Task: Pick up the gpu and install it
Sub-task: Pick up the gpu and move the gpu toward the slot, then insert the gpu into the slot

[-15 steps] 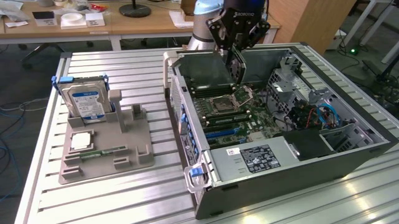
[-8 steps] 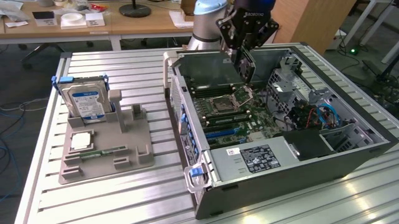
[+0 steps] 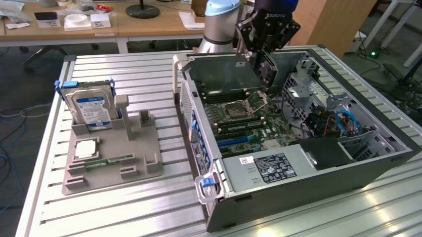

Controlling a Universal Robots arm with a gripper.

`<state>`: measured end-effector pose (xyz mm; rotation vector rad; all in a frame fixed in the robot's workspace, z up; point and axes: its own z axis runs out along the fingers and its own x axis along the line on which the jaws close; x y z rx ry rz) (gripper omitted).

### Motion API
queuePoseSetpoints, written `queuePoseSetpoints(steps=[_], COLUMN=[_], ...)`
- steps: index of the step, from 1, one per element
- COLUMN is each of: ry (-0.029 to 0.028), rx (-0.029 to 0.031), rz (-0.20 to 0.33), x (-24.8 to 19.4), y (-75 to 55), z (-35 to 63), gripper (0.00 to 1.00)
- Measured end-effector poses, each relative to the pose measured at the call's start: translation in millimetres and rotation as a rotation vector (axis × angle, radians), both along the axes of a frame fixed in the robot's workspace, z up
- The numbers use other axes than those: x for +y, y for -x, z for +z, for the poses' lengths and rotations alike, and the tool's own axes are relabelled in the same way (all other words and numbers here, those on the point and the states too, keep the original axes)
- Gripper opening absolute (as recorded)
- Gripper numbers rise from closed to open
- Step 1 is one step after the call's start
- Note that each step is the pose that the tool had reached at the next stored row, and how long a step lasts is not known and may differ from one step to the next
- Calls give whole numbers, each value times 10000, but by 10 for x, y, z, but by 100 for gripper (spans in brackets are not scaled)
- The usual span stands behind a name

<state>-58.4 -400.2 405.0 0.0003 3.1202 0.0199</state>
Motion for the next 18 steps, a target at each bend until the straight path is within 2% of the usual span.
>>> queuePoseSetpoints(steps=[10, 18], ry=[0, -1], rx=[-2, -4], rz=[-23, -35], x=[7, 8], y=[-130, -134], z=[-5, -5], gripper=[27, 27])
